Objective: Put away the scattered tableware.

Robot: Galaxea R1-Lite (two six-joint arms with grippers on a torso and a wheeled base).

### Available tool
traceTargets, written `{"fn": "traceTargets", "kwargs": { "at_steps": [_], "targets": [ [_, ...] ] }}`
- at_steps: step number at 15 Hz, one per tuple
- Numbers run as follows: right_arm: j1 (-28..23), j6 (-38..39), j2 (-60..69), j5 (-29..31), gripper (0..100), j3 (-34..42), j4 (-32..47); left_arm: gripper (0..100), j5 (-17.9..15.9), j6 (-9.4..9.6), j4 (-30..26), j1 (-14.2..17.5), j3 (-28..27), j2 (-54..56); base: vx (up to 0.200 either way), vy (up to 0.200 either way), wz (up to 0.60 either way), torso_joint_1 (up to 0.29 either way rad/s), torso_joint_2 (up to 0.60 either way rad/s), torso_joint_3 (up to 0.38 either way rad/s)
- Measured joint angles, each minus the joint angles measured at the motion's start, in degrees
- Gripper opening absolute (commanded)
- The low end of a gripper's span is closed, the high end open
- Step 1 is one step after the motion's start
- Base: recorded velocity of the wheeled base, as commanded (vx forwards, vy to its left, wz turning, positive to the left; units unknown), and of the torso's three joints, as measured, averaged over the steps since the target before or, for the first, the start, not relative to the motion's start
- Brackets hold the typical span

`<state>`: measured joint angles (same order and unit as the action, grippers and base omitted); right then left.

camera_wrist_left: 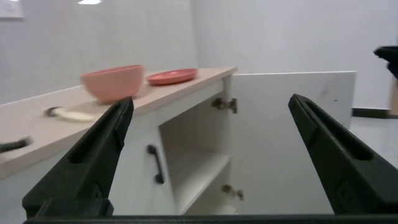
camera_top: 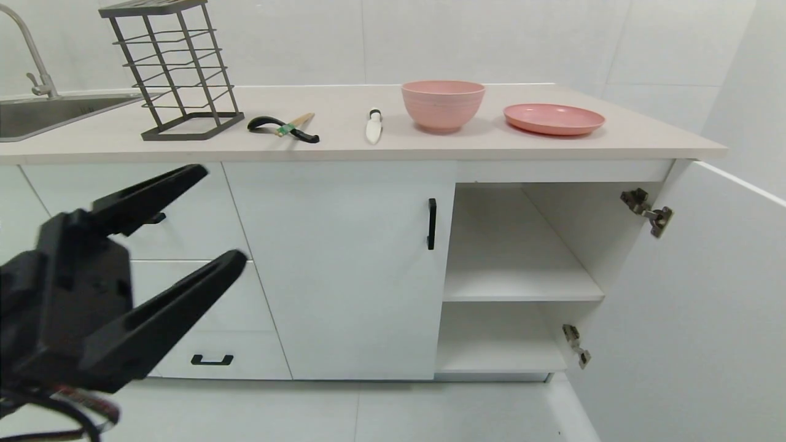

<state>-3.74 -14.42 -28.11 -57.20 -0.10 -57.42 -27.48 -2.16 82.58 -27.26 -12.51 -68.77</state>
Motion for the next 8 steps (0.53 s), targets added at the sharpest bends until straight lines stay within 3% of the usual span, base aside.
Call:
{"fn": "traceTargets", "kwargs": {
  "at_steps": [3, 6, 8],
  "targets": [
    [0.8, 0.0, 11.4, 0.0, 100, 0.0, 17.4, 100, -0.2, 0.13, -10.3, 7.5, 5.1, 14.2, 0.000, 0.000, 0.00, 0.000, 0.00, 0.000],
    [2.5, 0.1, 20.8, 1.3, 100, 0.1, 32.9, 100, -0.2, 0.16, -22.4, 11.1, 6.9, 27.8, 0.000, 0.000, 0.00, 0.000, 0.00, 0.000],
    [3.3, 1.4, 24.4, 11.4, 100, 0.1, 42.4, 100, -0.2, -0.11, -29.7, 13.2, 8.0, 36.9, 0.000, 0.000, 0.00, 0.000, 0.00, 0.000]
  ]
}}
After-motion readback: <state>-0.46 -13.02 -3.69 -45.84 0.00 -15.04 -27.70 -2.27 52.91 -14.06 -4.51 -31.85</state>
